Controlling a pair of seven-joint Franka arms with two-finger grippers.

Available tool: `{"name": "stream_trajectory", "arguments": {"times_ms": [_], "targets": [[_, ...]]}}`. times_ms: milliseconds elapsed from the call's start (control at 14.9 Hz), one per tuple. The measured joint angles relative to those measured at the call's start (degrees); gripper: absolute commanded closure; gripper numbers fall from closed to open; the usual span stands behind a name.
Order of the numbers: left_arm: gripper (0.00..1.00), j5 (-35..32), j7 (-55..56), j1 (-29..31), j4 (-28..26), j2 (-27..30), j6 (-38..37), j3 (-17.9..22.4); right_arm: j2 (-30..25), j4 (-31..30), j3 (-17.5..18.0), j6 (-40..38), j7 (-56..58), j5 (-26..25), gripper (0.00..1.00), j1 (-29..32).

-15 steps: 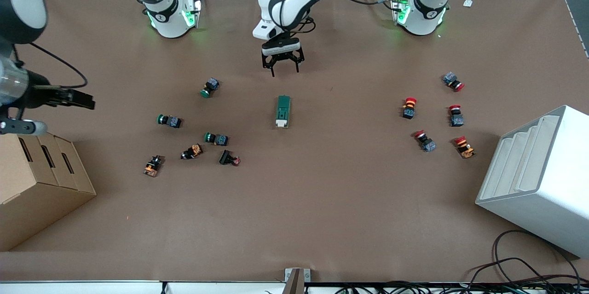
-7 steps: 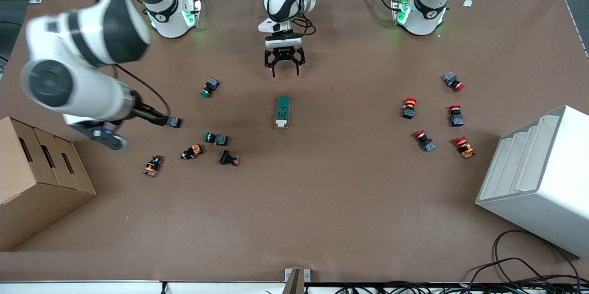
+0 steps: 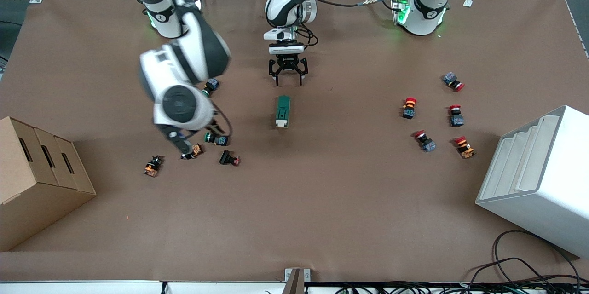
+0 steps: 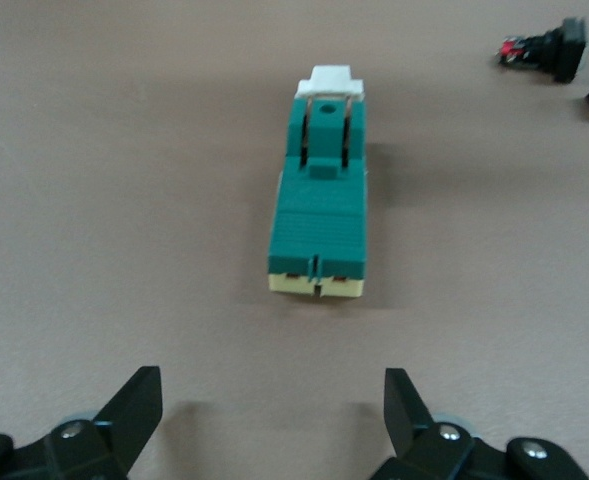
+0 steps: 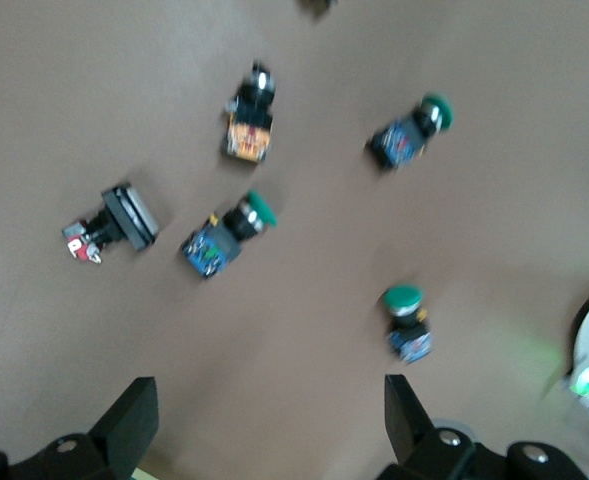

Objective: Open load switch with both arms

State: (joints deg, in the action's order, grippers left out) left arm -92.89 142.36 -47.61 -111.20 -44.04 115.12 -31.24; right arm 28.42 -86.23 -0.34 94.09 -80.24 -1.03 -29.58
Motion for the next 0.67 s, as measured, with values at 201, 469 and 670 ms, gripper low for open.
{"name": "stream_trajectory", "arguments": {"times_ms": [201, 469, 670], "targets": [[0.02, -4.7, 5.0, -0.8, 0.0, -0.8, -0.8, 0.3, 5.5, 0.1, 0.0, 5.5, -16.4, 1.3, 0.00, -4.3], [0.02, -8.3, 7.7, -1.9, 0.3, -3.1, -4.4, 0.5, 10.2, 0.8, 0.0, 11.2, -27.2, 8.2, 0.00, -6.1], [0.01, -8.4, 7.8, -2.4, 0.6, -3.4, -5.2, 0.7, 11.1, 1.2, 0.0, 12.8, -31.0, 12.0, 0.00, -6.5]]}}
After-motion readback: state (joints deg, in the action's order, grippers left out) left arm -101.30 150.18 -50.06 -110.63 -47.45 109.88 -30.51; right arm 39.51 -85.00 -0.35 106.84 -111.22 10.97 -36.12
